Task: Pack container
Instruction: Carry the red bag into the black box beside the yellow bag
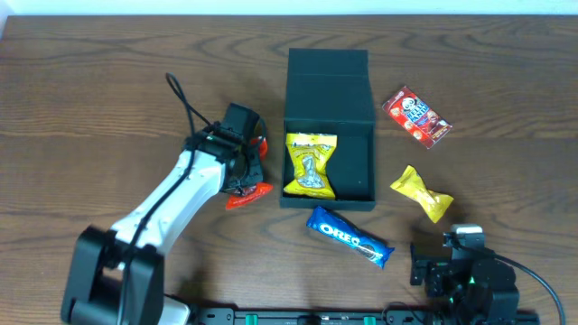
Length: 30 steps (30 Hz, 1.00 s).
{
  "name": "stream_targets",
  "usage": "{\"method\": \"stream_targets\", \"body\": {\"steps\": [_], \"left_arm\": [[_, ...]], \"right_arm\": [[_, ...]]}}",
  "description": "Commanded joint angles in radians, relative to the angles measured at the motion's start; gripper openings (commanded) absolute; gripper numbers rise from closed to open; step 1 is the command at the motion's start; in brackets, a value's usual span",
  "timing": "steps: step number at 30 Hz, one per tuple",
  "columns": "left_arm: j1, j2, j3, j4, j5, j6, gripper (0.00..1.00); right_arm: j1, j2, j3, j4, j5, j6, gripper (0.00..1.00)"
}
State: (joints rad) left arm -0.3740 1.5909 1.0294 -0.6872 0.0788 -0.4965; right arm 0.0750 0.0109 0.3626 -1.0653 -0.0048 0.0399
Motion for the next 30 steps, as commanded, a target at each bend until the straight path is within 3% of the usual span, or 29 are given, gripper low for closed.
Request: {"method": "stream_targets", "body": {"steps": [1,7,17,22,30], "left_arm": [[0.002,-0.071,0.053,-0.022,-0.011,0.003,0.14],[-0.05,-0.091,0.198,-0.146,-0.031,0.003,0.13],[-0.309,-0.044,0.426,-0.186,-0.098,0.003,0.2],[-0.399,0.076,0.508,-0.184,-0.097,-0.048,0.16],[-0.438,0.288,0.642,-0.181,-0.076,-0.14,0.16]], "right_arm": [[-0.016,-0.005,-0.006,-0.008,-0.003,-0.011,0.99],[-0.016,-0.005,-0.006,-0.008,-0.003,-0.011,0.99],[-0.016,-0.005,-0.006,-0.008,-0.003,-0.011,0.99],[-0.016,-0.005,-0.006,-0.008,-0.004,-0.011,0.99],[-0.016,-0.005,-0.006,-0.008,-0.003,-0.011,0.99]]}}
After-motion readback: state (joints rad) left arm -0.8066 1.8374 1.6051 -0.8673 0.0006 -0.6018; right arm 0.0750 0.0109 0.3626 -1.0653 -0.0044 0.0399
